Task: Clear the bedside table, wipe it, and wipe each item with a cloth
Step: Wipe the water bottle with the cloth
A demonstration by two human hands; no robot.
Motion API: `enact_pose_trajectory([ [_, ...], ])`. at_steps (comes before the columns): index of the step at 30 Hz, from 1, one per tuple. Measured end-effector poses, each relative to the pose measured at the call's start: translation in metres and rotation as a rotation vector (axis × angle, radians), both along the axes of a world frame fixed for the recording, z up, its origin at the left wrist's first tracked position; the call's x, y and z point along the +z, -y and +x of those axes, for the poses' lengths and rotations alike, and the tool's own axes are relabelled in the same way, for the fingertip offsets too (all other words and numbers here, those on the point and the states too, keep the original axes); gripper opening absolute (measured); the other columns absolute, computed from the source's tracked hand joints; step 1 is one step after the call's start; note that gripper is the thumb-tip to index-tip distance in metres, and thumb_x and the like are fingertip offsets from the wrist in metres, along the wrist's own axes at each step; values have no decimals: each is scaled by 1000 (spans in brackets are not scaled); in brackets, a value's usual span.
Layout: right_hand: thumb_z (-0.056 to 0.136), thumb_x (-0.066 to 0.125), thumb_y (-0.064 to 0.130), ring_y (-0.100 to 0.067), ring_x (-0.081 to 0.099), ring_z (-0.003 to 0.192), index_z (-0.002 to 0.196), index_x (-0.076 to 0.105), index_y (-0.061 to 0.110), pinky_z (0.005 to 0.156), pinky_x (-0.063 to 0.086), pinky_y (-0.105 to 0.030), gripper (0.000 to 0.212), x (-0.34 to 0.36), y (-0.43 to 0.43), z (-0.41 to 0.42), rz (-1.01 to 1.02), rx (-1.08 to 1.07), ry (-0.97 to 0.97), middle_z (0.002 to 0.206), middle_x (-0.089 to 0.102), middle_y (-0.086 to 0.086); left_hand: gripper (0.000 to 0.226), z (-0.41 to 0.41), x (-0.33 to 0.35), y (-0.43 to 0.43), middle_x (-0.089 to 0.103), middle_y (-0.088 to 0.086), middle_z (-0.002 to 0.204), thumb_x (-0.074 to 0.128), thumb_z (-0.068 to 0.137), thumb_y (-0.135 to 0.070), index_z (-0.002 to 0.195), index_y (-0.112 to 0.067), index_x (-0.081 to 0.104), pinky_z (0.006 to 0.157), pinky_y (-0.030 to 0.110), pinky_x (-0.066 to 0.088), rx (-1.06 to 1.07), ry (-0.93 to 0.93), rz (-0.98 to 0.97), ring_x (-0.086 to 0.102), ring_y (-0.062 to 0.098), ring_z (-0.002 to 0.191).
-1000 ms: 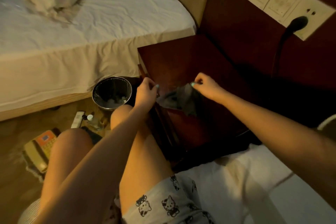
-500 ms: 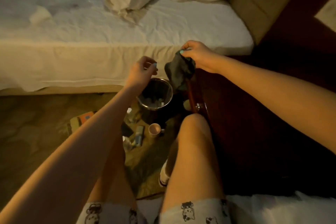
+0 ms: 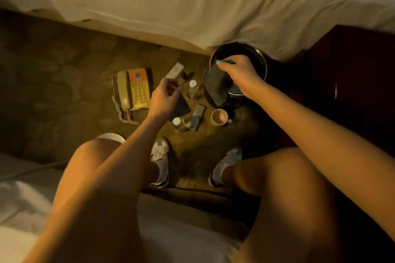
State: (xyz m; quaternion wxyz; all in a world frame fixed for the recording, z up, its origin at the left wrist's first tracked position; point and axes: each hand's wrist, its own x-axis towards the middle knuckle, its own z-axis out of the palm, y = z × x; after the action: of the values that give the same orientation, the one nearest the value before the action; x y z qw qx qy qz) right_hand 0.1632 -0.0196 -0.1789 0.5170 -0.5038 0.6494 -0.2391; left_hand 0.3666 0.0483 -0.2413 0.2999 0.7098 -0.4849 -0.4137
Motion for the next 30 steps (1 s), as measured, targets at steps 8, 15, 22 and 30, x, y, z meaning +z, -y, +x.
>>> enact_pose_trajectory([
  [8,92,61,22,-16,62,99,98,65,17,86,50,-32,9,-108,2,22,51,172,-70,101,66,-4,77,16,-148,-64,51,8,131,81,75,-41,135,-10,44,98,43,48,230,-3,187,52,20,117],
  [15,91,62,18,-12,58,93,101,66,8,79,45,-24,15,-181,-6,25,99,269,-136,94,63,-3,97,18,-235,-85,42,3,145,84,70,-38,147,-14,30,104,39,43,239,-37,326,42,19,130],
  [22,92,60,14,-5,56,78,96,63,12,63,44,-11,5,-255,-6,13,269,141,-117,80,59,4,88,10,-296,-51,49,3,136,88,64,-38,136,-19,41,105,46,43,226,-78,272,46,21,127],
  [30,87,67,17,-28,62,103,100,62,10,95,50,-43,15,-279,-10,1,405,33,-134,107,66,-18,61,4,-299,-30,62,0,112,85,67,-38,113,-18,50,85,40,51,222,-18,173,58,17,104],
])
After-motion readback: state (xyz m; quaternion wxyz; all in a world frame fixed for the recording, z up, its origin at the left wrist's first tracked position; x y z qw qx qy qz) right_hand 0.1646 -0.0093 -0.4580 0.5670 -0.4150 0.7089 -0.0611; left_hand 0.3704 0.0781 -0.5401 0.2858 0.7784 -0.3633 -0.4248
